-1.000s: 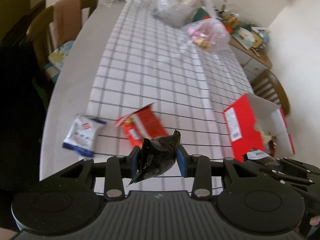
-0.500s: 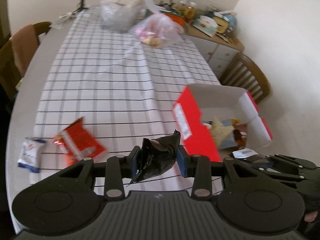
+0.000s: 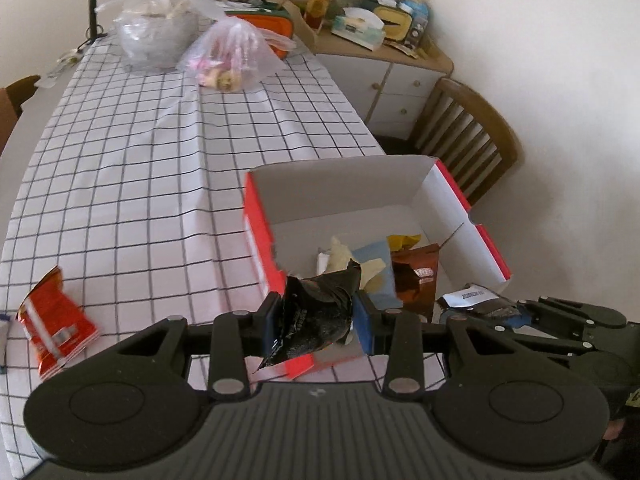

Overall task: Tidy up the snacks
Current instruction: 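Carry both dark wrappers up and over the red box, then open both tools to drop the dark wrappers into the box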

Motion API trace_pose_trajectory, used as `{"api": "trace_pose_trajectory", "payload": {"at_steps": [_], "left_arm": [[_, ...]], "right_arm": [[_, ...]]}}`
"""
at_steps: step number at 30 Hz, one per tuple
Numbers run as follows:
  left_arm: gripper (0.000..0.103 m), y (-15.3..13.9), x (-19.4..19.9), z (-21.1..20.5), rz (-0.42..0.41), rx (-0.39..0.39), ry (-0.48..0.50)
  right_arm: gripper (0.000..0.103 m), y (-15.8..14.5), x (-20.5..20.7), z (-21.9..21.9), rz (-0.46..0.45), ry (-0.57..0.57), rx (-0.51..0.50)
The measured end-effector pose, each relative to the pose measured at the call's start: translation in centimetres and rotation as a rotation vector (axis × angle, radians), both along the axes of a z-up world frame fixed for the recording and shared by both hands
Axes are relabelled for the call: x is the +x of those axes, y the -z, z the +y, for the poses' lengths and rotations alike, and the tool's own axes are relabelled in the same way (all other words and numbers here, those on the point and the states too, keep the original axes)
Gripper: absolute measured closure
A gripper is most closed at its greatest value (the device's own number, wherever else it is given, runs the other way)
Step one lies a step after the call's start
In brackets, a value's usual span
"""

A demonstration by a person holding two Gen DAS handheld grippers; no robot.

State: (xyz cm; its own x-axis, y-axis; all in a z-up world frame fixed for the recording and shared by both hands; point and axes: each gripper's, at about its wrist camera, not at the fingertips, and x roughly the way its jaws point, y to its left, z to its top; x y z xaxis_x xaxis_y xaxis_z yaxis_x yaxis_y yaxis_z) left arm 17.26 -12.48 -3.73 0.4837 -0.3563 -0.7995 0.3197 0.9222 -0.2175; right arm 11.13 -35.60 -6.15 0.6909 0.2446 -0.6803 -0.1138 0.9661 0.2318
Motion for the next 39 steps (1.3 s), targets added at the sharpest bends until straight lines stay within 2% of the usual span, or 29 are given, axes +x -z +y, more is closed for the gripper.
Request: {"api": "trace_pose_trajectory", "payload": {"at_steps": [12, 24, 33, 39], "left_arm": [[0.066, 2.7, 3.8, -6.1, 0.015, 0.105, -0.02], [0.065, 6.2, 8.2, -8.8, 0.049, 0.199, -0.059], [0.065, 7.6, 8.6, -9.1, 0.079, 0.22, -0.034], [0.065, 7.3, 8.0, -9.0, 0.074, 0.207, -0.027]], "right_arm": [[0.07, 3.5, 4.1, -5.0, 0.065, 0.065, -0.049], [0.07, 5.8, 7.1, -5.3, 0.111, 0.069, -0.1], [0.069, 6.6, 7.1, -5.0, 0.145, 0.05, -0.109], [0.063, 6.3, 6.5, -5.1, 0.14, 0.038, -0.103]]}}
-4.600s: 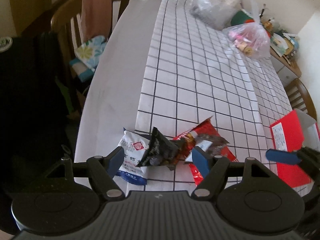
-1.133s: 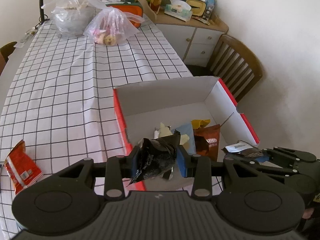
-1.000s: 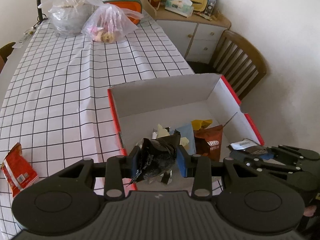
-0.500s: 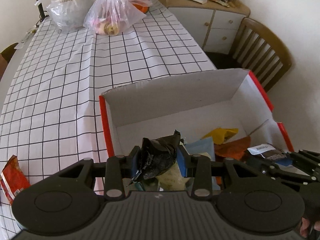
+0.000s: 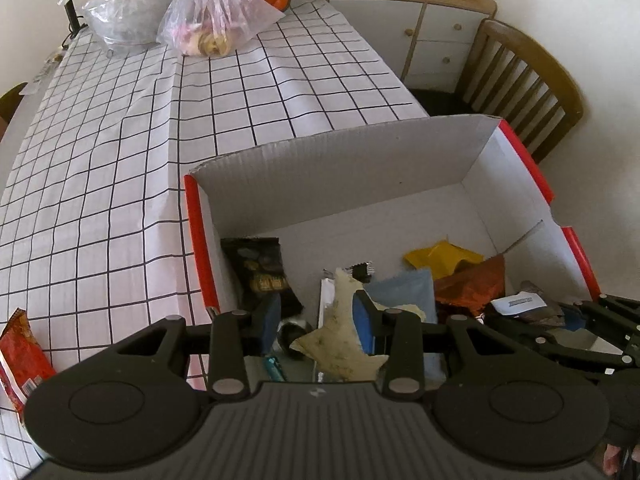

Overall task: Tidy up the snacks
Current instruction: 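Open both tools to drop the dark wrappers into the box, then move both open tools back to the red chip bag and white packet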

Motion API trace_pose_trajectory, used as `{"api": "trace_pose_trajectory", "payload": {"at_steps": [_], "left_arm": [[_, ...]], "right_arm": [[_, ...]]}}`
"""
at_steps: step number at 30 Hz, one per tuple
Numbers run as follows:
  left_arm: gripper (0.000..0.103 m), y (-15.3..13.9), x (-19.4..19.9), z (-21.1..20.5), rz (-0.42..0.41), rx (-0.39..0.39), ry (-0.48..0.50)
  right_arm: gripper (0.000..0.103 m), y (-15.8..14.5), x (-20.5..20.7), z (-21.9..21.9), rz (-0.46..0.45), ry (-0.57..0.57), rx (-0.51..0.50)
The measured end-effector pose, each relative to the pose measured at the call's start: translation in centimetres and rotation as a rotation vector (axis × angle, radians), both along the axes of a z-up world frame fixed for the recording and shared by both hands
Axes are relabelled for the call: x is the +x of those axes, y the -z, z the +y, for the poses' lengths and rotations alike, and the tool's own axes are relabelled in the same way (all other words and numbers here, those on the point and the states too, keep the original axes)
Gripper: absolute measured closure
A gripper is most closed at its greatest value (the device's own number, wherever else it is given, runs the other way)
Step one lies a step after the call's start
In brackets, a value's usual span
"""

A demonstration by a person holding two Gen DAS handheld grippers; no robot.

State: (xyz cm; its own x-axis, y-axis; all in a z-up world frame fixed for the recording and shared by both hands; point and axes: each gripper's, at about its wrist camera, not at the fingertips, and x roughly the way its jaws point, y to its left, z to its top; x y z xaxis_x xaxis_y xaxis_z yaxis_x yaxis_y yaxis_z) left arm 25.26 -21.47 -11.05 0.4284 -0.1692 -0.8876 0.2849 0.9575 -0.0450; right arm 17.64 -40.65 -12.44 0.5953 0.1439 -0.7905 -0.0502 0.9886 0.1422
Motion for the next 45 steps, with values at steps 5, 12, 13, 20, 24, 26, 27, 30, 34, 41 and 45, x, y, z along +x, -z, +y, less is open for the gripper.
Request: {"api": "trace_pose_trajectory", "payload": {"at_steps": [5, 12, 13, 20, 24, 26, 27, 30, 34, 41, 45], "left_arm": [[0.058, -1.1, -1.1, 0.4, -0.021, -0.027, 0.005], [0.046, -3.2, -2.9, 1.3, -0.064, -0.066, 0.013], [0.046, -3.5, -3.2, 1.5, -0.07, -0.07, 0.011], [0.039, -5.5, -5.1, 2.9, -0.125, -0.098, -0.001], [0.038, -6.4, -6.1, 3.9, -0.149, -0.116, -0.007], [0.036, -6.8, -6.5, 4.5, -0.16, -0.124, -0.012], [0.036, -7.0, -6.8, 4.8, -0.165, -0.129, -0.014], [0.035, -7.4, -7.4, 5.9, -0.176, -0.147, -0.021], [0.033, -8.0, -8.5, 7.6, -0.194, -0.168, -0.031], [0.032, -8.4, -10.4, 11.3, -0.218, -0.198, -0.067], [0.032, -8.0, -11.1, 14.0, -0.216, -0.213, -0.095]], "right_arm": [[0.049, -0.6, -0.7, 0.0, -0.016, -0.002, 0.016], [0.036, -2.2, -1.9, 0.1, -0.053, -0.012, 0.043], [0.033, -2.5, -2.0, 0.2, -0.059, -0.014, 0.046], [0.021, -4.6, -3.1, 0.8, -0.118, -0.041, 0.066], [0.017, -5.9, -3.7, 1.5, -0.148, -0.066, 0.09], [0.011, -6.6, -4.1, 2.0, -0.168, -0.079, 0.103], [0.011, -6.9, -4.3, 2.3, -0.178, -0.085, 0.108], [0.008, -7.9, -4.6, 3.1, -0.202, -0.113, 0.131], [0.005, -8.8, -4.9, 4.8, -0.224, -0.147, 0.153], [0.001, -9.8, -5.1, 9.0, -0.242, -0.221, 0.166], [0.001, -9.8, -5.0, 12.1, -0.231, -0.253, 0.16]]}}
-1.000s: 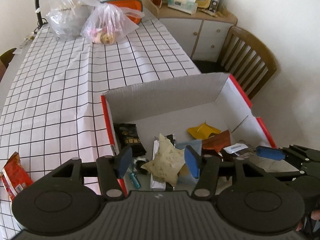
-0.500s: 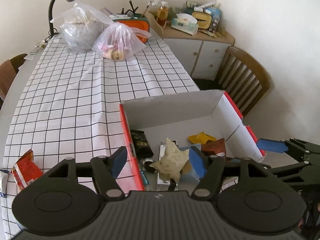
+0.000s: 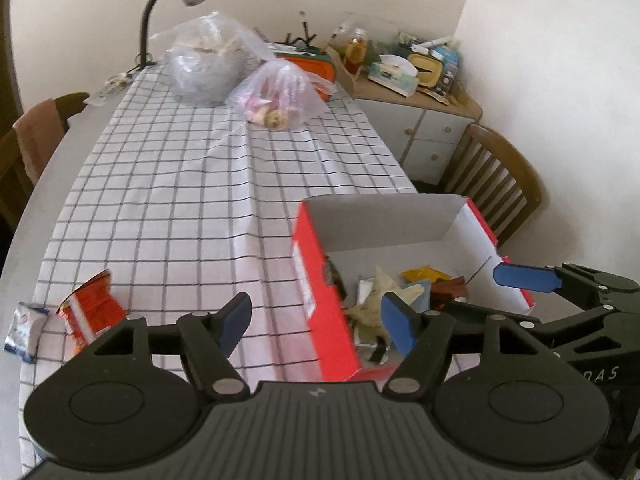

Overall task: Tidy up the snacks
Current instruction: 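Move both open tools back to the red chip bag and white packet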

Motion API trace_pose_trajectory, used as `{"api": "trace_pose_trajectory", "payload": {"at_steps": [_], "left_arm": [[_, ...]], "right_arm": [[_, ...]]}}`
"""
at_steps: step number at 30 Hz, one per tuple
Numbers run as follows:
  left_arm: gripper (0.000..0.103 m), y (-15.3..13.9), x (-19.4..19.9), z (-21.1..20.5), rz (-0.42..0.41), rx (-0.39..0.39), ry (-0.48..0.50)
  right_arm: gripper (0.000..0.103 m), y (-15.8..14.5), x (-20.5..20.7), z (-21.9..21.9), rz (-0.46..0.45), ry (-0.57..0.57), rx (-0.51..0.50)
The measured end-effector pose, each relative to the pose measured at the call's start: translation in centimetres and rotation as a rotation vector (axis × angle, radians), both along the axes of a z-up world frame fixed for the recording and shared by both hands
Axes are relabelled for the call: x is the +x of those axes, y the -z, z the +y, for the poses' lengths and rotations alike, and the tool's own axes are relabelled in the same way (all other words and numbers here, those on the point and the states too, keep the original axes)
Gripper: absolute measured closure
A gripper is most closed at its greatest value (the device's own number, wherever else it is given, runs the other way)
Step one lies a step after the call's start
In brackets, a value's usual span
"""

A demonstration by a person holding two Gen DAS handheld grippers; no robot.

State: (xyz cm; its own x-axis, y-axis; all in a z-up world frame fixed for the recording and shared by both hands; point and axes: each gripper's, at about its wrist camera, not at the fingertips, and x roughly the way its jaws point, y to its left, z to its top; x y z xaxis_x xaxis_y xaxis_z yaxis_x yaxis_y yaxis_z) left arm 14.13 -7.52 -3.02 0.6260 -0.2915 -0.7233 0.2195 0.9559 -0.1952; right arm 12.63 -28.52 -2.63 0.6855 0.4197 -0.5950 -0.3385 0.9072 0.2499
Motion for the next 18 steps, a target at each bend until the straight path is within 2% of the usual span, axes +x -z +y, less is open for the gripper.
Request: {"api": "trace_pose_trajectory", "payload": {"at_steps": [11, 18], "left_arm": [[0.032, 1.2, -1.3, 10.3, 0.026, 0.009, -0.116], [0.032, 2.3, -1.0, 17.6, 0.052, 0.037, -0.186]], "right_arm": [[0.001, 0.4, 0.5, 9.4, 0.028, -0.084, -0.05], [0.0, 1.2, 1.7, 14.4, 0.049, -0.095, -0.075]]}}
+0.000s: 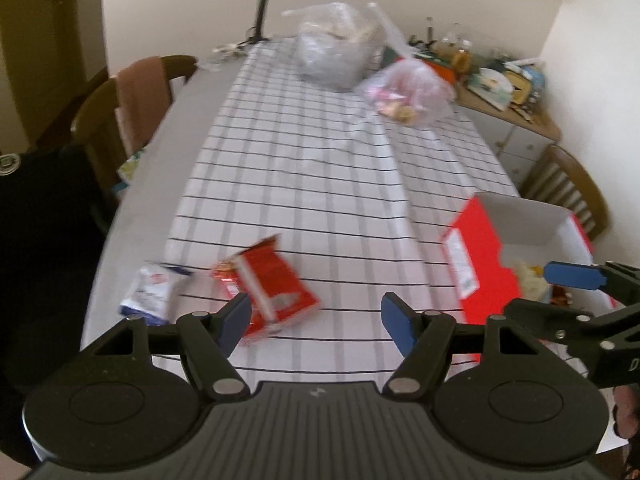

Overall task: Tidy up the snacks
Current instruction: 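Move both open tools back to the red chip bag and white packet, then grasp the red chip bag with the right tool while the left tool grasps the white milk-biscuit packet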

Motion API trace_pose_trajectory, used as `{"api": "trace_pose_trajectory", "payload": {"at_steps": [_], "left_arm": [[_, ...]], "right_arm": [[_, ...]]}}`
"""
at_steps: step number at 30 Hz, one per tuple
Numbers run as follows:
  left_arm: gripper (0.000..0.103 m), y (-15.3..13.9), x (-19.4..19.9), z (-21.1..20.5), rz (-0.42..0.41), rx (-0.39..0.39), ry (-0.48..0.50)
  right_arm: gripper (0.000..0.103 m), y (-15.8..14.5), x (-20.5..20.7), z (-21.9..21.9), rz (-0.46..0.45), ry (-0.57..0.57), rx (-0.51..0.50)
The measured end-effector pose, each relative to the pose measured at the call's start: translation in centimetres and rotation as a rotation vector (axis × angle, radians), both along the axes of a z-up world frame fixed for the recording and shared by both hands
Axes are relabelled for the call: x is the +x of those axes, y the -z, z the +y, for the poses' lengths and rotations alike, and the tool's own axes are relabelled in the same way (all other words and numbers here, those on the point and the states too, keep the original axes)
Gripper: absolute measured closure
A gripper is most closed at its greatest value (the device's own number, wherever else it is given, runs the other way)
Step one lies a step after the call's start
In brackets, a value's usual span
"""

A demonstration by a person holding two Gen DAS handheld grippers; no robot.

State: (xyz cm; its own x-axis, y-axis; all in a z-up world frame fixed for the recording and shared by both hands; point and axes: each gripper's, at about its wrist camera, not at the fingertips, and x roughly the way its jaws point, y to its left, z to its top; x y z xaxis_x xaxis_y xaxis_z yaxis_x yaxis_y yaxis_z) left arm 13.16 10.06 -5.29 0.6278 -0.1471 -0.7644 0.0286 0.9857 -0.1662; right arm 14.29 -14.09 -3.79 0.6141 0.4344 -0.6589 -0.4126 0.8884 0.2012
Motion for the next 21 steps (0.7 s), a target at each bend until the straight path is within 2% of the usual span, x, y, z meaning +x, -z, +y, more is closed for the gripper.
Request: {"api": "trace_pose_trajectory", "payload": {"at_steps": [11, 21], "left_arm": [[0.032, 2.4, 1.9, 7.7, 0.04, 0.022, -0.045], [0.032, 6.7, 4.8, 12.0, 0.105, 0.051, 0.005]], "right_arm": [[0.001, 2.1, 2.8, 7.9, 0.036, -0.041, -0.064], [0.001, 6.3, 6.0, 14.5, 0.086, -0.124, -0.16]]}}
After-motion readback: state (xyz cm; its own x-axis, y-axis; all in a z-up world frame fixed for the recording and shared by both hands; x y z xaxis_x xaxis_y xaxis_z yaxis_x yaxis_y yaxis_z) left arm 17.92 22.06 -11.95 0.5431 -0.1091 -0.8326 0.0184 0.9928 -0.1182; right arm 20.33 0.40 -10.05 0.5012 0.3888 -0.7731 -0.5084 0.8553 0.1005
